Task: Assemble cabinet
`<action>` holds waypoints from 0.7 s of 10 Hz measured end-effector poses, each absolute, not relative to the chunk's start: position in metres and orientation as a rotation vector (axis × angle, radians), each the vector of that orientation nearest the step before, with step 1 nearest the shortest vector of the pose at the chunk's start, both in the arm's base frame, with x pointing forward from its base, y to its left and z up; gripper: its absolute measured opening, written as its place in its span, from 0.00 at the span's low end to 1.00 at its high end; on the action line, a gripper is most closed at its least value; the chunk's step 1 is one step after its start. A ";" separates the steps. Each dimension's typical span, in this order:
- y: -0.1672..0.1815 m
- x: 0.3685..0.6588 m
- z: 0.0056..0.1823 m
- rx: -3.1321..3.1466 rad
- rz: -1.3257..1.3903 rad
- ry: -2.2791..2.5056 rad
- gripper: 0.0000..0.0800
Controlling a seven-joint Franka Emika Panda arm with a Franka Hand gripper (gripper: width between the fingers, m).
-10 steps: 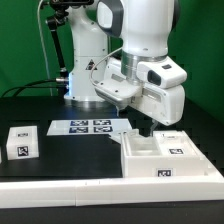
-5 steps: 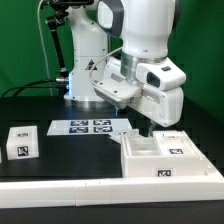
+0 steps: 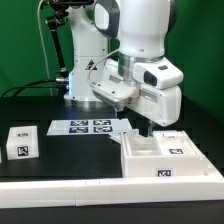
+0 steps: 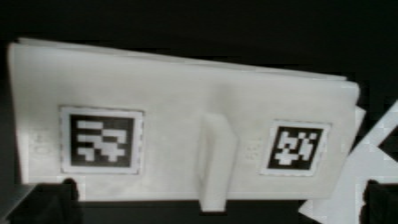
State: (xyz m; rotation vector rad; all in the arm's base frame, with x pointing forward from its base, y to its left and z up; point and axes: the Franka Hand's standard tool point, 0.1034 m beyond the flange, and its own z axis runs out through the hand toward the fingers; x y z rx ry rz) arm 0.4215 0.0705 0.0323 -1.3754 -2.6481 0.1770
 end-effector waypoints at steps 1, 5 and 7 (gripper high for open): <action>0.067 0.420 0.030 -1.383 0.159 -2.649 1.00; 0.068 0.416 0.025 -1.414 0.086 -2.665 1.00; 0.070 0.414 0.022 -1.421 0.056 -2.670 1.00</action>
Offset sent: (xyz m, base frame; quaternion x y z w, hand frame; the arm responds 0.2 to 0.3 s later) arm -0.0120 0.0125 -0.0017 -0.0176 0.0210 -0.0036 0.9996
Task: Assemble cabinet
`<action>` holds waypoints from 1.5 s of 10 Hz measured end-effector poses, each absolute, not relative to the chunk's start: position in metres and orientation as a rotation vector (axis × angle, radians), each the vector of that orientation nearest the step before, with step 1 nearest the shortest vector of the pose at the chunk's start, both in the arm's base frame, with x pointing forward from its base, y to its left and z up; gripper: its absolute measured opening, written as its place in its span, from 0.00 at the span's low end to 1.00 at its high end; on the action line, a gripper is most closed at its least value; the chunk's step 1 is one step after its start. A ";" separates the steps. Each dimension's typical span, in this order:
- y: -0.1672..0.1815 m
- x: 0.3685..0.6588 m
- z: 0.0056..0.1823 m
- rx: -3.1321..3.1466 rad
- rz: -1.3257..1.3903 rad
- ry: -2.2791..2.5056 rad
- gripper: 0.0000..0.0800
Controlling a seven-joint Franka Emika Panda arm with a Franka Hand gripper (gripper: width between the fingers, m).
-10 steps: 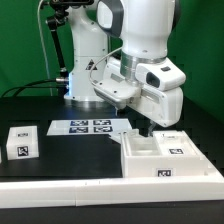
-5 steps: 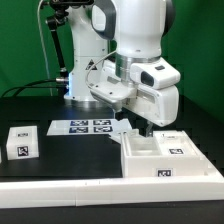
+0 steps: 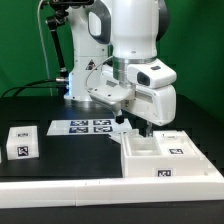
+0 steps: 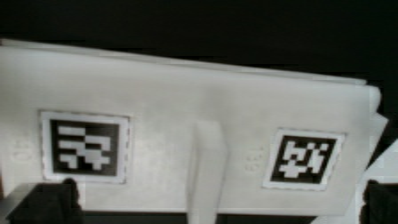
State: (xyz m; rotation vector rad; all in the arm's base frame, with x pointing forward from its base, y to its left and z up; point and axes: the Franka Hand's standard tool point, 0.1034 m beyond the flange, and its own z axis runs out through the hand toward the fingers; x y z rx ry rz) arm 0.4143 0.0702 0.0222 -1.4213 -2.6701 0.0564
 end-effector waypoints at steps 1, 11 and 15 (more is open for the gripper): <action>0.070 0.415 0.022 -1.429 0.037 -2.675 1.00; 0.070 0.409 0.010 -1.429 0.041 -2.644 0.21; 0.070 0.411 0.011 -1.432 0.035 -2.649 0.09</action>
Offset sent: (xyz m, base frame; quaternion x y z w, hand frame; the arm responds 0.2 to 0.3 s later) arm 0.0015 -0.0014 -0.0024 -0.0011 0.0048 -0.0273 0.9996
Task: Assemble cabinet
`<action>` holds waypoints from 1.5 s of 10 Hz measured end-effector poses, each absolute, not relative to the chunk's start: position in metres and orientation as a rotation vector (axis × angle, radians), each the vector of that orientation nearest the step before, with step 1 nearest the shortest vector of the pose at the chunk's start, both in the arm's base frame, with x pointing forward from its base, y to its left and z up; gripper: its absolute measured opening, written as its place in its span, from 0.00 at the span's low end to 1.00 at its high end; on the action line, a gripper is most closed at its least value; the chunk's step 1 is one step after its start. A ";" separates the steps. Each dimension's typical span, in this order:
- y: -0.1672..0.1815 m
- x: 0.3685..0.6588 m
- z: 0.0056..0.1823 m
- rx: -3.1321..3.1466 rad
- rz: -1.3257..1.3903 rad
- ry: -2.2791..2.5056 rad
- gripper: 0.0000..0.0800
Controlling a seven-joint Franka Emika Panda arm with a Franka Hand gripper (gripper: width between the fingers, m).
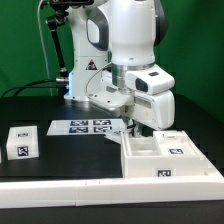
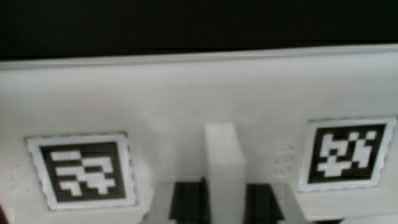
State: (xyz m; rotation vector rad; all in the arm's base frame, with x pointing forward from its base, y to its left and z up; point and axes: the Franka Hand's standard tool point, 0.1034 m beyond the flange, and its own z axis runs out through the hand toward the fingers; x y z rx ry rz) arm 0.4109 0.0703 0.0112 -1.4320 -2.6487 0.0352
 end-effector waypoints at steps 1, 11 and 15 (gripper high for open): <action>0.070 0.411 0.011 -1.432 0.035 -2.649 0.09; 0.061 0.424 0.059 -1.990 0.127 -2.361 0.09; 0.068 0.438 0.067 -2.134 0.143 -2.248 0.09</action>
Offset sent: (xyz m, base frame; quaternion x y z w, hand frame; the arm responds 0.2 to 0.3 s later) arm 0.0020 0.0002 0.0370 0.0045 -0.0151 0.2017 0.9793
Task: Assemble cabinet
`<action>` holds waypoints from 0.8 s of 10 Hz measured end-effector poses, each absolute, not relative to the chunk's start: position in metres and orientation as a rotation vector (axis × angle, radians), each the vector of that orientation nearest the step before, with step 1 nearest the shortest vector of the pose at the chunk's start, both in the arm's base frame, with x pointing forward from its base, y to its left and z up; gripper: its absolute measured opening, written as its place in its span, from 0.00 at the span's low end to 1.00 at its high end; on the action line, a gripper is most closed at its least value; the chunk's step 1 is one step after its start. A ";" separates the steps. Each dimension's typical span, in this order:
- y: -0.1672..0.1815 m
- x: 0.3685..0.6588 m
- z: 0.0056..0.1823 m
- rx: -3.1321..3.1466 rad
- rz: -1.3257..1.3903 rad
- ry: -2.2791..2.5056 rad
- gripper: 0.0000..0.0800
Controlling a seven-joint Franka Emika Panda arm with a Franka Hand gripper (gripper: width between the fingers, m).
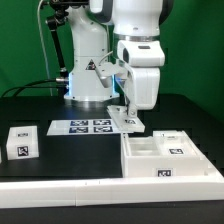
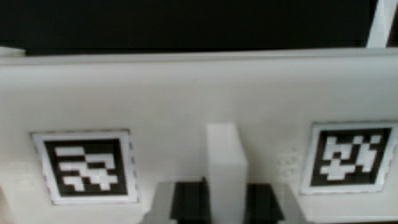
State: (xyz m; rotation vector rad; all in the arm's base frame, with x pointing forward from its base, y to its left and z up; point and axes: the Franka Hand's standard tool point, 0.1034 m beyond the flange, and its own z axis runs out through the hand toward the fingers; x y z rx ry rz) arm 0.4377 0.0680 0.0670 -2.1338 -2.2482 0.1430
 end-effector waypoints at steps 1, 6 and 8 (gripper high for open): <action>0.073 0.438 0.066 -2.175 0.143 -2.211 0.09; 0.080 0.439 0.063 -2.207 0.066 -2.200 0.09; 0.081 0.439 0.063 -2.210 0.070 -2.195 0.09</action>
Offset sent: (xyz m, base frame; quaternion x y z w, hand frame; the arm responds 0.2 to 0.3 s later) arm 0.0000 0.0000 0.0000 -0.0650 0.0000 0.0000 0.9979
